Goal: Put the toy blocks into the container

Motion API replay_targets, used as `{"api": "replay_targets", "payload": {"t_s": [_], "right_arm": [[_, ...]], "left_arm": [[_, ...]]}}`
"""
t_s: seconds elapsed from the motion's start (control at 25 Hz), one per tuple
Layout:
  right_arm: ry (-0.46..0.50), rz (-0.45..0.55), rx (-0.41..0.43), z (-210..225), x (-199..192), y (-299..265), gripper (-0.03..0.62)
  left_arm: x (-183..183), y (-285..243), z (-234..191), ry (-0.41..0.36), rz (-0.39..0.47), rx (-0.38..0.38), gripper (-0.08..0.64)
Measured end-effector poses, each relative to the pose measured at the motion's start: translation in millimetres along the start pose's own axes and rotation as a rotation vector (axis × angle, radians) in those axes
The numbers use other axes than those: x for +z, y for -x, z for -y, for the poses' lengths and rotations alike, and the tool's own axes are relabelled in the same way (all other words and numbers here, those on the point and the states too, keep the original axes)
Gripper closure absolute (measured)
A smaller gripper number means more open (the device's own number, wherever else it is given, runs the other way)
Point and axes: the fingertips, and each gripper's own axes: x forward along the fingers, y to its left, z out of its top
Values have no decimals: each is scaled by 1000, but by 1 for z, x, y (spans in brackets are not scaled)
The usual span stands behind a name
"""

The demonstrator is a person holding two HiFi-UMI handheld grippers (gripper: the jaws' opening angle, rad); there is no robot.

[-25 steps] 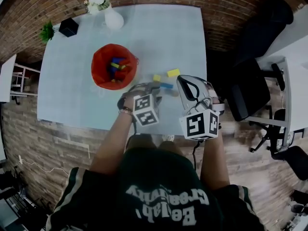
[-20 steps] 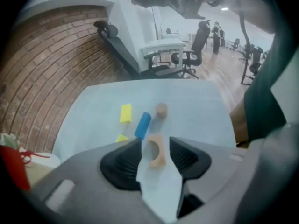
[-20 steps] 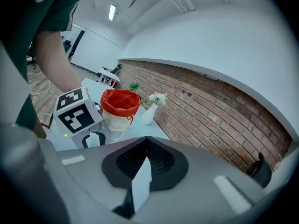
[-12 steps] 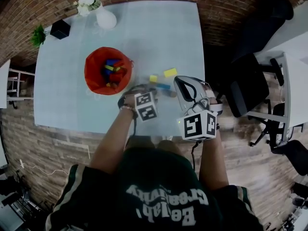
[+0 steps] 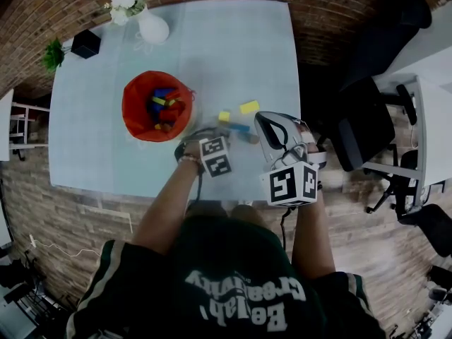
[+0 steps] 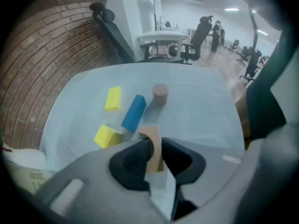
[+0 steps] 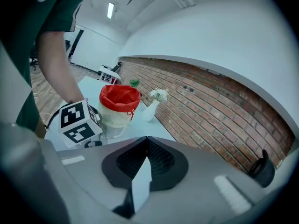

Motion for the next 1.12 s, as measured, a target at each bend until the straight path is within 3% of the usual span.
{"api": "replay_targets", "payload": {"t_s": [0.28,0.52,0.88,1.12], "right_arm": [[-1,-3,-2,-1,0,1,586],[-44,4,-6,3,2,2,586],[-48,41,-19,11,22,8,586],[-52,70,-55,23,37,19,586]], "left_arm": [[2,1,3,-2,0,-11,479],[10,23,-10,58,47,52,479],[68,120,-30,39,242,281,480],[87,184,-51,79,371,432,480]]}}
